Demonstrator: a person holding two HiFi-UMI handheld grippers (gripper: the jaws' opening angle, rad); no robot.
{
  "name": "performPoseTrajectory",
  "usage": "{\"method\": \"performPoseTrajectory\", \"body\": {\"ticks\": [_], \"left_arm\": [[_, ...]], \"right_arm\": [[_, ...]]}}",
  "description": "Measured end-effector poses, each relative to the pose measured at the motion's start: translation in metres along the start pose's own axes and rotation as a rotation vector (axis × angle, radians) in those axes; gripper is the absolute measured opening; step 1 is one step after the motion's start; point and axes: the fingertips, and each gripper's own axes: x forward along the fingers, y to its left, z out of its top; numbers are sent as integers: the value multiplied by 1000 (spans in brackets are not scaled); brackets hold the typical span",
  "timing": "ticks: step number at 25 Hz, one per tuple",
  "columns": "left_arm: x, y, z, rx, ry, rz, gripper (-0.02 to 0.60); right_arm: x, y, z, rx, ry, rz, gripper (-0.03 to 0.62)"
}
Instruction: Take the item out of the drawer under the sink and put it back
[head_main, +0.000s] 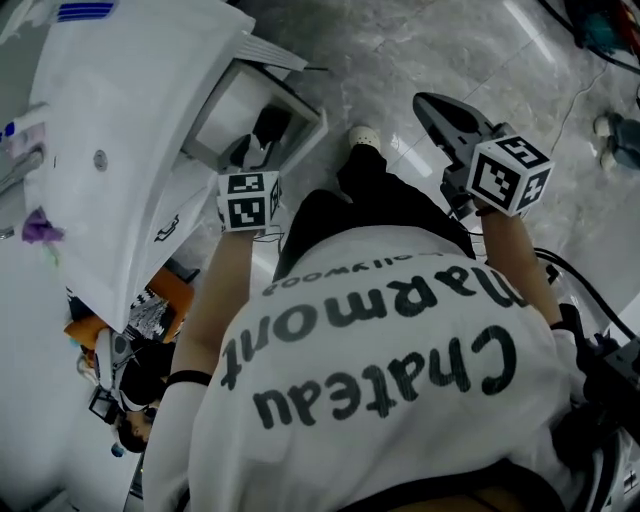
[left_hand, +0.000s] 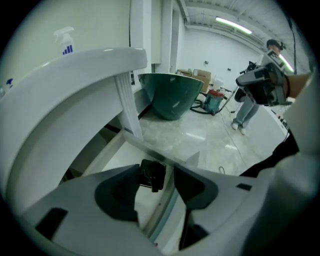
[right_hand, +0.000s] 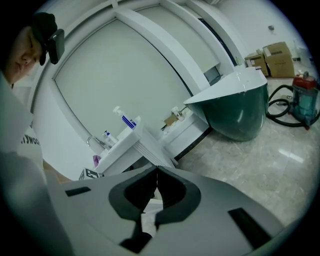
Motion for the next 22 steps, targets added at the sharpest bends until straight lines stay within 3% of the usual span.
{"method": "performPoseTrajectory", "body": {"ticks": [4,8,15,22], "left_arm": [[22,8,-11,21,90,40,207],[42,5,-15,51,144,4,207],[60,7,-16,163,158,79,207],[72,7,-16,228,156,82,200]], "right_arm": [[2,-14,-11,36,7,-14,11],[5,-24,-18,54,16,-31,11],[7,-29,-35,85,45,-36,11],[0,-40,-43,108,52,-68,11]]}}
